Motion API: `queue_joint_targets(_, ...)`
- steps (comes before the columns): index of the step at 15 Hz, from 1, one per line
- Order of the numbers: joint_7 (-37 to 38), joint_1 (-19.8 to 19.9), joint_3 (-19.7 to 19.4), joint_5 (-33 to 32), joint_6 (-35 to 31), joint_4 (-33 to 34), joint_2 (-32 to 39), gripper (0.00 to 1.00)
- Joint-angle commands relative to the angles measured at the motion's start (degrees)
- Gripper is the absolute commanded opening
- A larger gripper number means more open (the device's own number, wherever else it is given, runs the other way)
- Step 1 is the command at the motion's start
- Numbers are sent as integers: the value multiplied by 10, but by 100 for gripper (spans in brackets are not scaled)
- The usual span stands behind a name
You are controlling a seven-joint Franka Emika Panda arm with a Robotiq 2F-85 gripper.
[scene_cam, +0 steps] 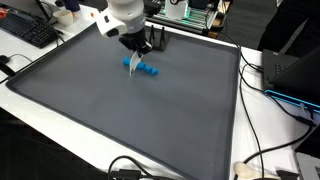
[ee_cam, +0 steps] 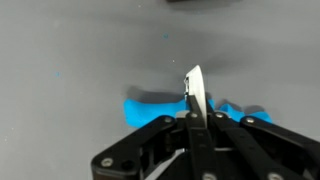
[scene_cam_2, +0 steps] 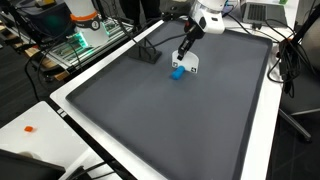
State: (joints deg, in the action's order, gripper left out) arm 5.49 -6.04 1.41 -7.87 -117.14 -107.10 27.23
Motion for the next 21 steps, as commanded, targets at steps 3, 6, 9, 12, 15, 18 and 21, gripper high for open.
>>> queue_joint_targets(3, -21, 7, 4, 12, 37, -18, 10, 1)
queue_joint_targets(6, -25, 7, 4, 12, 49, -17, 11, 1)
queue_joint_targets(9, -25, 8, 5, 15, 59, -16, 9, 1)
queue_joint_targets(12, -23, 8, 4, 16, 62, -13, 3, 1)
queue_joint_targets(15, -22, 8, 3, 15, 72, -12, -7, 1)
queue_joint_targets(18, -24, 11, 4, 19, 83, -13, -16, 1)
queue_joint_targets(21, -25, 14, 3, 20, 85, -13, -26, 1)
